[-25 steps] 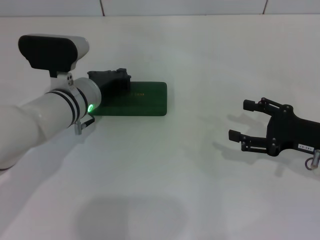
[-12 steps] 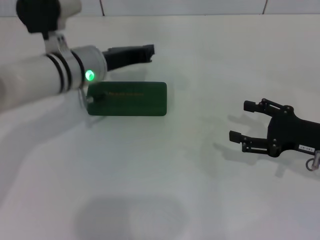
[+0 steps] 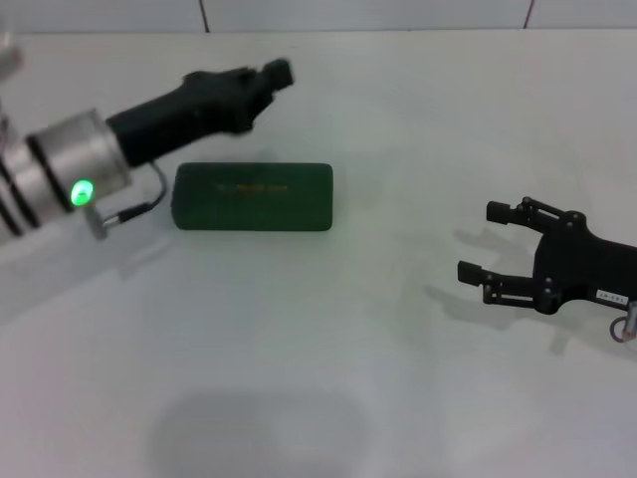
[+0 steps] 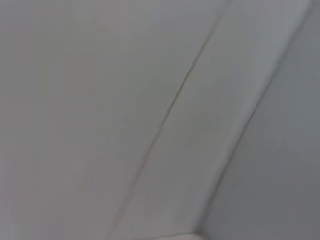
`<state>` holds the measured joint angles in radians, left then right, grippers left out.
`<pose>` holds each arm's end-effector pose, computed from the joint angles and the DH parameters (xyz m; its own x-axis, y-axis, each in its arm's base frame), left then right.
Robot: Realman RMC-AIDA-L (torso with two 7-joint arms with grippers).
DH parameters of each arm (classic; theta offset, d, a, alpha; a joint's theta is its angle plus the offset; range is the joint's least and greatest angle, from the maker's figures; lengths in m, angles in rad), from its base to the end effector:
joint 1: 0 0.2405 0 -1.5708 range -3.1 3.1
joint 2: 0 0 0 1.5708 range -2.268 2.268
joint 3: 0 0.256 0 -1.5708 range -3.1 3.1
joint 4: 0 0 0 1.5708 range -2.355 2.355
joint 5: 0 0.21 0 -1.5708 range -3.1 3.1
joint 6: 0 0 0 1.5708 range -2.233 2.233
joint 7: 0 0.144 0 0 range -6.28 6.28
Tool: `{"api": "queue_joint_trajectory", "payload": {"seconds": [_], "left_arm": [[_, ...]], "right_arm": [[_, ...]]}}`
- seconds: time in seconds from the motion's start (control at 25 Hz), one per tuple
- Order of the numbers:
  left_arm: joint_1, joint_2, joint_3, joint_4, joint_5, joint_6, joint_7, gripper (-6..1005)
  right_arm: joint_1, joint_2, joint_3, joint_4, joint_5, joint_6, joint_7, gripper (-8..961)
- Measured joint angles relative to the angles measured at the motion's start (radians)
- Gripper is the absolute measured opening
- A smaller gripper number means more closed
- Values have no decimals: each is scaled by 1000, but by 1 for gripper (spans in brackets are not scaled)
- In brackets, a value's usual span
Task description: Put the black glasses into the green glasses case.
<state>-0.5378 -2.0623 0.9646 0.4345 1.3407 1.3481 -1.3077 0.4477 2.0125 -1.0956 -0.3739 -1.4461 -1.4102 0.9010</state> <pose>-0.2394 0.3587 -0.0108 0.5194 0.3064 0.7977 0.6378 -0.7602 -0.1232 0.2827 0.3075 -0.0303 0.8074 -0.1176 -0.5781 -0.3418 -0.8920 -0.2959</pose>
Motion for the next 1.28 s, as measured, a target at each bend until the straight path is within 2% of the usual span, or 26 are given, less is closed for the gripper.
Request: {"api": "queue_joint_trajectory", "payload": {"seconds": [0.12, 0.2, 0.28, 0.4, 0.64, 0.72, 0.76, 0.84, 0.92, 1.0, 1.12, 1.28], "left_arm": [[92, -31, -7, 7, -33, 4, 365, 7], [143, -39, 21, -7, -84, 4, 590, 7], [171, -40, 49, -45, -144, 2, 726, 7], [189, -38, 54, -101, -199, 3, 792, 7], [249, -31, 46, -117, -256, 4, 742, 151], [259, -28, 47, -111, -256, 4, 721, 309], [284, -13, 52, -76, -228, 5, 627, 388], [304, 9, 54, -28, -153, 15, 508, 462], [322, 41, 56, 33, -17, 49, 365, 535], [335, 65, 54, 92, 105, 94, 259, 596], [350, 78, 48, 160, 246, 144, 172, 667], [358, 79, 47, 180, 313, 150, 164, 761]], "right_arm": [[-5, 0, 2, 0, 4, 0, -1, 886], [-6, 0, 3, 0, 5, 0, -1, 886], [-8, 0, 4, 0, 6, 0, -2, 886], [-13, -1, 11, -1, 8, 3, -2, 886], [-32, -2, 88, -1, 9, -28, -41, 886], [-41, -4, 108, -4, 9, -63, -50, 886], [-45, -6, 112, -7, 8, -77, -51, 886], [-52, -12, 112, -12, 5, -114, -53, 886], [-69, -25, 100, -15, -17, -212, -71, 886], [-76, -27, 96, -16, -43, -253, -85, 886], [-82, -26, 95, -17, -108, -278, -99, 886], [-79, -12, 94, -16, -187, -257, -105, 886]]}}
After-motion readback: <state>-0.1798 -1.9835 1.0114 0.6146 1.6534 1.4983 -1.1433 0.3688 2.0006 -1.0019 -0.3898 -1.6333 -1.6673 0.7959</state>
